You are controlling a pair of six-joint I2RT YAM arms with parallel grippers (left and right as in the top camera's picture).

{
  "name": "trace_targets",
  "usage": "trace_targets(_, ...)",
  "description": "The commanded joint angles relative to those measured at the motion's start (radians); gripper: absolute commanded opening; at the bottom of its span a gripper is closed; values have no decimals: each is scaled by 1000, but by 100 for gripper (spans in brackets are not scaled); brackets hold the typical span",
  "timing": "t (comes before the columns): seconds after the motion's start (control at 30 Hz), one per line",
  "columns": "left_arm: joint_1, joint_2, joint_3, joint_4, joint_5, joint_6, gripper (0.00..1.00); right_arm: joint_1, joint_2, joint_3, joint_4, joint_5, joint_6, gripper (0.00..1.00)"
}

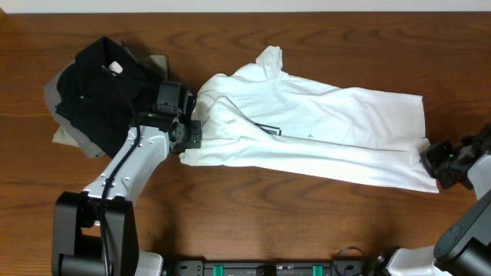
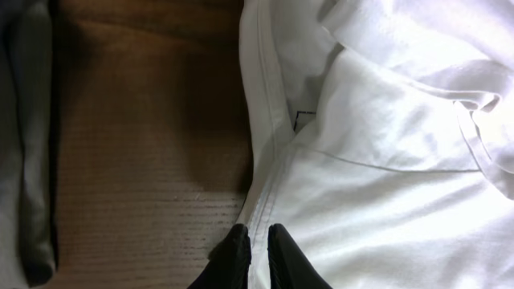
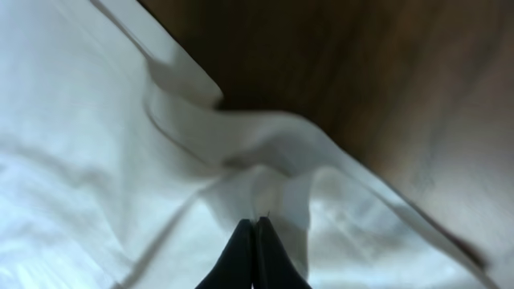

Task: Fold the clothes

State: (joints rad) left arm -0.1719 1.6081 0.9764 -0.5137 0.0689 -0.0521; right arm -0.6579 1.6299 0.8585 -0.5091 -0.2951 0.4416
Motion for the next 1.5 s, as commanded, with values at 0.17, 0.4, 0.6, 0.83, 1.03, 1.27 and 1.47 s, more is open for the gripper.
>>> trace_targets(0.17,2,-8,-2,7,2,-2,8,-33,11,15,108,-87,184,1)
trace_targets(0.4,2,-8,-2,7,2,-2,7,-28,11,14,125,-26,239,2)
trace_targets(0.6,2,-8,-2,7,3,-1,7,-28,11,14,160,3,232,3)
trace_targets(0.83,2,-16,164,-130,167,109,33,-27,10,65,399,-405,-31,17)
trace_targets(1.03,-5,21,435,-209,257,191,62,69,10,228,202,-349,-88,22)
trace_targets(1.27,-16,267,683,-210,278,191,66,178,10,381,29,-265,-92,28)
trace_targets(1.47,-48,531,864,-143,364,210,66,258,10,396,18,-261,-172,33)
